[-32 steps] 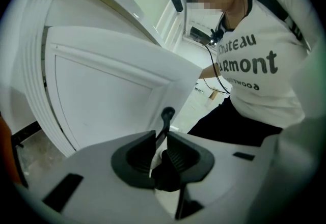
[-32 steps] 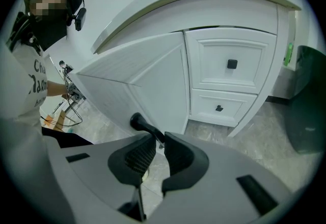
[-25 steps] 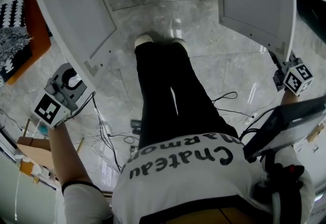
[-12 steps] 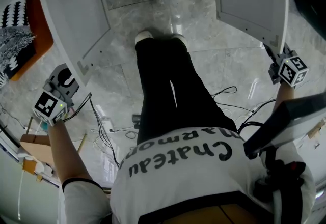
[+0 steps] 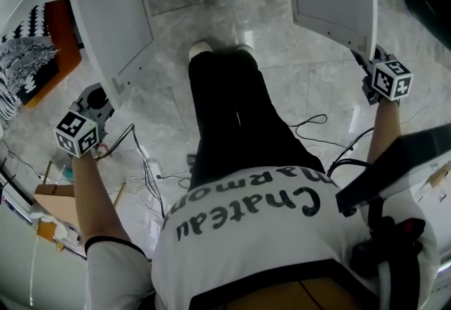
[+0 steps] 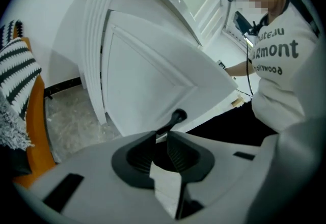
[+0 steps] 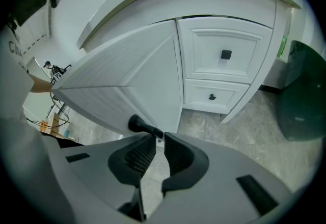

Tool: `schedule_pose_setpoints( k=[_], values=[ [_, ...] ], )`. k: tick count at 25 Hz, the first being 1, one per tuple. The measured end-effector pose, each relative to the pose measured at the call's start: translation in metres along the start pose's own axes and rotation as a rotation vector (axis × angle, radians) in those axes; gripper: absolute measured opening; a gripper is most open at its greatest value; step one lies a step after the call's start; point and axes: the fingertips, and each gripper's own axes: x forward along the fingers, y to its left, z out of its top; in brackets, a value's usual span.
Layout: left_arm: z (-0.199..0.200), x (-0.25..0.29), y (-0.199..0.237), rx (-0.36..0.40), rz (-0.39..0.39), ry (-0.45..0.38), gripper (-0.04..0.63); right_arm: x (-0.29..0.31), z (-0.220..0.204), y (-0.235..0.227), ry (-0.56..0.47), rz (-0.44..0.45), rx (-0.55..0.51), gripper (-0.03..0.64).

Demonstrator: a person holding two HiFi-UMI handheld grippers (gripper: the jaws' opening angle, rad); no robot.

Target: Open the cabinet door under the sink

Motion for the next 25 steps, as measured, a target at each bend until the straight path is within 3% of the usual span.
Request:
schedule_pose_setpoints(
  k=[5,16,21,25],
  values=[
    [-0.009,-0.006,0.007,-0.156,0.006,0.01,0.061,0.001,-0.003,-0.003,0.053,-0.023,0.013,0.066],
    [-0.018,-0.003,0.006,-0.193,-0.002,0.115,0.055,0.001,-0.008,-0.007,0.217,0.019,-0.016,0.081],
    [-0.012,-0.009,0.003,-0.192,0.011,0.113,0.028,0.001,-0.01,-0.008,0.275,0.05,-0.051,0.087],
    [-0.018,-0.012,0.001,-0.174,0.025,0.198,0.029,-0.006,-0.012,-0.014,0.329,0.044,-0.088,0.089]
  ],
)
